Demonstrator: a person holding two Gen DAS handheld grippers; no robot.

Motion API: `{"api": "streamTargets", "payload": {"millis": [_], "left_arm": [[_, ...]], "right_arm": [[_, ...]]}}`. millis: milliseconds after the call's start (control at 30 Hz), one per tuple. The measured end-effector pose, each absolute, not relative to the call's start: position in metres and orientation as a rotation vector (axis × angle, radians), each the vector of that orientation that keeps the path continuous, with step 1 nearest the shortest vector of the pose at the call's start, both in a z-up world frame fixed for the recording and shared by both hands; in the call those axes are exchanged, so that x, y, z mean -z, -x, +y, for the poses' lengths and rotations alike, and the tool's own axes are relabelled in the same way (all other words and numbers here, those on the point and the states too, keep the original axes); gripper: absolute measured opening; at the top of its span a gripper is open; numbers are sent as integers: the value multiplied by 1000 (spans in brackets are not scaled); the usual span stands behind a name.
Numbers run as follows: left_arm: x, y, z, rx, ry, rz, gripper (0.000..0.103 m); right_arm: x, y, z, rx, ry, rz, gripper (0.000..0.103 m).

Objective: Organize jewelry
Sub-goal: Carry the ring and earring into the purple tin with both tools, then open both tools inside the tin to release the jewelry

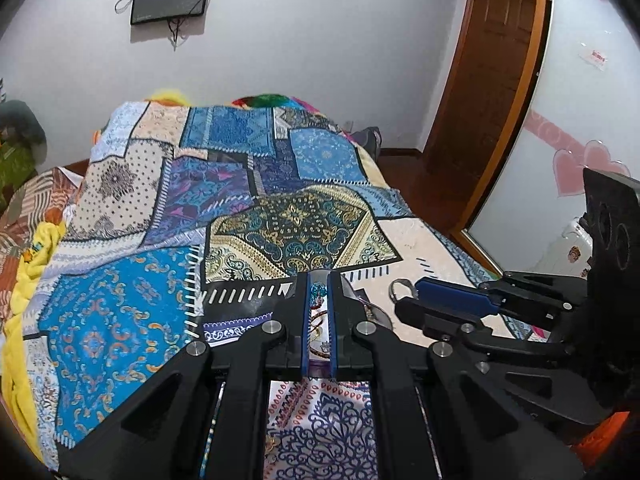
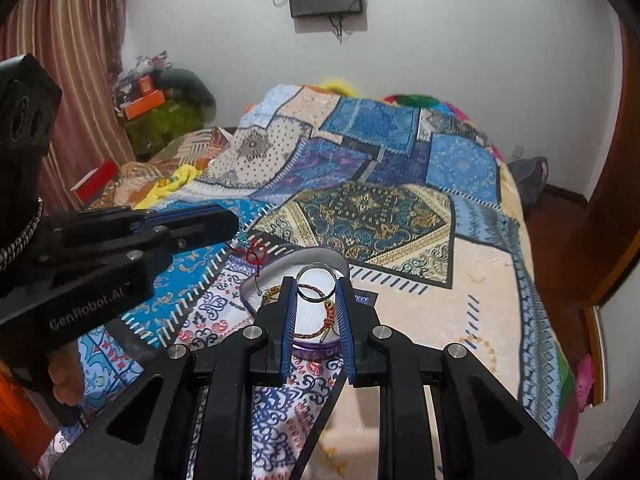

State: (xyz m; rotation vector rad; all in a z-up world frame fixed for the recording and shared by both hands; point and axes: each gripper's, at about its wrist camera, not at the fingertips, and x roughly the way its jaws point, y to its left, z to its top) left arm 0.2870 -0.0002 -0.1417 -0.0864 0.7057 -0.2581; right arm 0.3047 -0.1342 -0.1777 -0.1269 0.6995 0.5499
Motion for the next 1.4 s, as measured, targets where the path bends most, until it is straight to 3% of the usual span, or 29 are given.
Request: {"api": "streamTargets", "payload": {"millis": [500, 1067, 1400], "left_arm": [[183, -319, 3, 249, 109, 823, 6], [181, -315, 6, 243, 127, 844, 6], [159, -297, 16, 222, 129, 804, 17]], "right_arm": [[210, -334, -121, -603, 119, 836, 18], [215, -334, -116, -594, 158, 849, 18], [202, -328, -118, -572, 165, 827, 22]]}}
